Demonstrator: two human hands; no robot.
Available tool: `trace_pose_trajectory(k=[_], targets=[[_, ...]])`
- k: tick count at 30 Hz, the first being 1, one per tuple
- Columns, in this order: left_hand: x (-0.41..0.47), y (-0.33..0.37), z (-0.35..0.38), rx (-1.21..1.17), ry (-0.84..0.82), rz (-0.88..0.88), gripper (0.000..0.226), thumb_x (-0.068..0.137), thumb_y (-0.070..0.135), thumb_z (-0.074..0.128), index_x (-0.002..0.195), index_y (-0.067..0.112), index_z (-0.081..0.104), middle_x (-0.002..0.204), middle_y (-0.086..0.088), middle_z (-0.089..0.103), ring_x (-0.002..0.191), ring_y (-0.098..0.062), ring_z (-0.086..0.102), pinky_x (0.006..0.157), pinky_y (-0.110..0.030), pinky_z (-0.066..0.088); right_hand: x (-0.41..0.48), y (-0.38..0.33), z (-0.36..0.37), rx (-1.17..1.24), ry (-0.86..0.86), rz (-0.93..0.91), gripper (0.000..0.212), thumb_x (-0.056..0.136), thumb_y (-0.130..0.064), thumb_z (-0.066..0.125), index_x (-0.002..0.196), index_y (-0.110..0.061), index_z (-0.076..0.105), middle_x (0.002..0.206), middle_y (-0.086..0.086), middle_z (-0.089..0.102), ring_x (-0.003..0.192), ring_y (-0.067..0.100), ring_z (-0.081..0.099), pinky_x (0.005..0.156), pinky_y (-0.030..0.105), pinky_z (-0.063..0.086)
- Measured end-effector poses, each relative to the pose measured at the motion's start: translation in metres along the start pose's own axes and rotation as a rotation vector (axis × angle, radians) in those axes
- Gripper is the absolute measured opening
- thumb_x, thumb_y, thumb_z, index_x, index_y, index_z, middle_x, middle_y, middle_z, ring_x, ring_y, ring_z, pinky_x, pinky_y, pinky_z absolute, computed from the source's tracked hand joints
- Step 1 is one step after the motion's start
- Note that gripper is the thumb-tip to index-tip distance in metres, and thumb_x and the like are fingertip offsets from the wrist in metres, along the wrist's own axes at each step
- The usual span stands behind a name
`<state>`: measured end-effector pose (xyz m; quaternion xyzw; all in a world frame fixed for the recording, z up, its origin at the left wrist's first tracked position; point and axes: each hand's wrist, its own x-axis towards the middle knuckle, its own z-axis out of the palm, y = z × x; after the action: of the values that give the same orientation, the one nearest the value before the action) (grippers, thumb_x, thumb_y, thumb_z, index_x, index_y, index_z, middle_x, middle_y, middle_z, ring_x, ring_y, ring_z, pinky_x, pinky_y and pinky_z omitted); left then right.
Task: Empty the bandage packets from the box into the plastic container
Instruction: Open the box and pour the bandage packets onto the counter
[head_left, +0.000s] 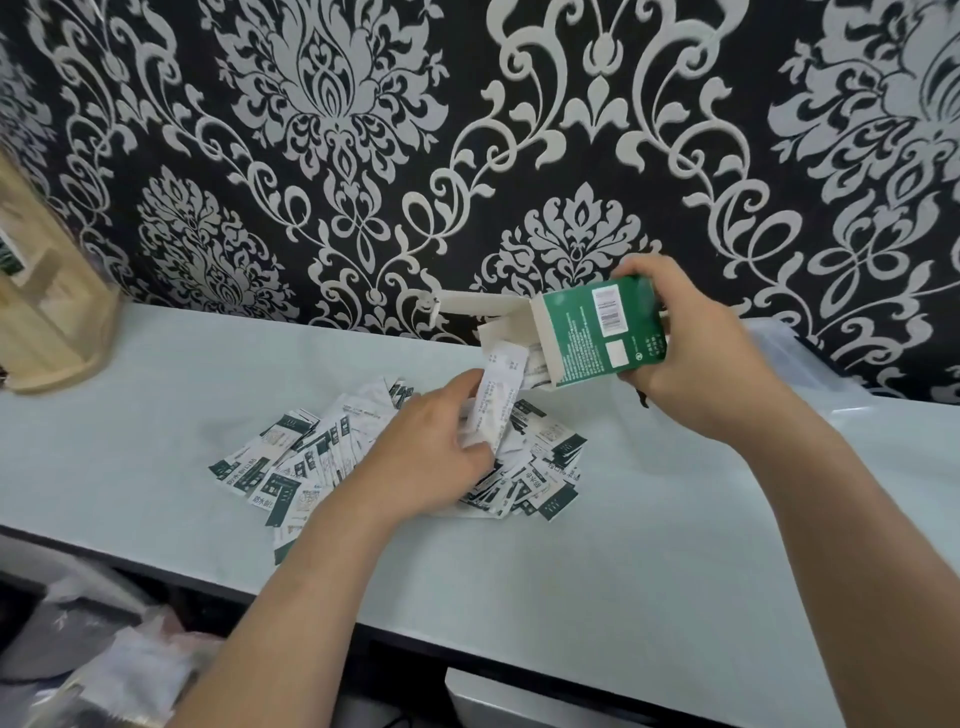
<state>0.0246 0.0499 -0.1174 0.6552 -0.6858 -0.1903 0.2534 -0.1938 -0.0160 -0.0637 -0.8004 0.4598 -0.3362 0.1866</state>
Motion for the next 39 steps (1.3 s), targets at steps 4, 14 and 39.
trace_pose_trajectory(k=[4, 14, 39], targets=[[0.002, 0.001, 0.010, 0.090, 0.029, 0.066, 0.049, 0.087, 0.031, 0.065, 0.132, 0.024, 0.048, 0.114, 0.003, 0.067, 0.105, -0.022, 0.058, 0.099, -0.036, 0.037, -0.005, 0.003, -0.005, -0.048, -0.026, 0.042, 0.062, 0.080, -0.001, 0.067, 0.117, -0.041, 0.039, 0.086, -0.012, 0.064, 0.066, 0.005, 0.059, 0.055, 0.021, 0.044], [0.005, 0.013, 0.014, 0.131, -0.054, 0.065, 0.046, 0.067, 0.022, 0.052, 0.112, 0.018, 0.059, 0.089, 0.006, 0.056, 0.087, -0.018, 0.048, 0.095, -0.044, 0.041, -0.018, 0.002, -0.026, -0.275, 0.008, 0.135, 0.057, 0.080, -0.007, 0.063, 0.121, -0.033, 0.035, 0.074, -0.011, 0.057, 0.065, 0.013, 0.058, 0.051, 0.027, 0.042], [0.030, 0.051, 0.011, -0.384, 0.384, -0.184, 0.014, 0.087, 0.018, 0.066, 0.095, 0.029, 0.063, 0.090, 0.014, 0.066, 0.079, -0.003, 0.064, 0.064, -0.015, 0.051, -0.014, -0.013, 0.013, 0.992, 0.176, 0.408, 0.008, 0.094, -0.016, 0.060, 0.099, -0.020, 0.064, 0.095, 0.007, 0.068, 0.072, 0.010, 0.065, 0.069, 0.036, 0.057]])
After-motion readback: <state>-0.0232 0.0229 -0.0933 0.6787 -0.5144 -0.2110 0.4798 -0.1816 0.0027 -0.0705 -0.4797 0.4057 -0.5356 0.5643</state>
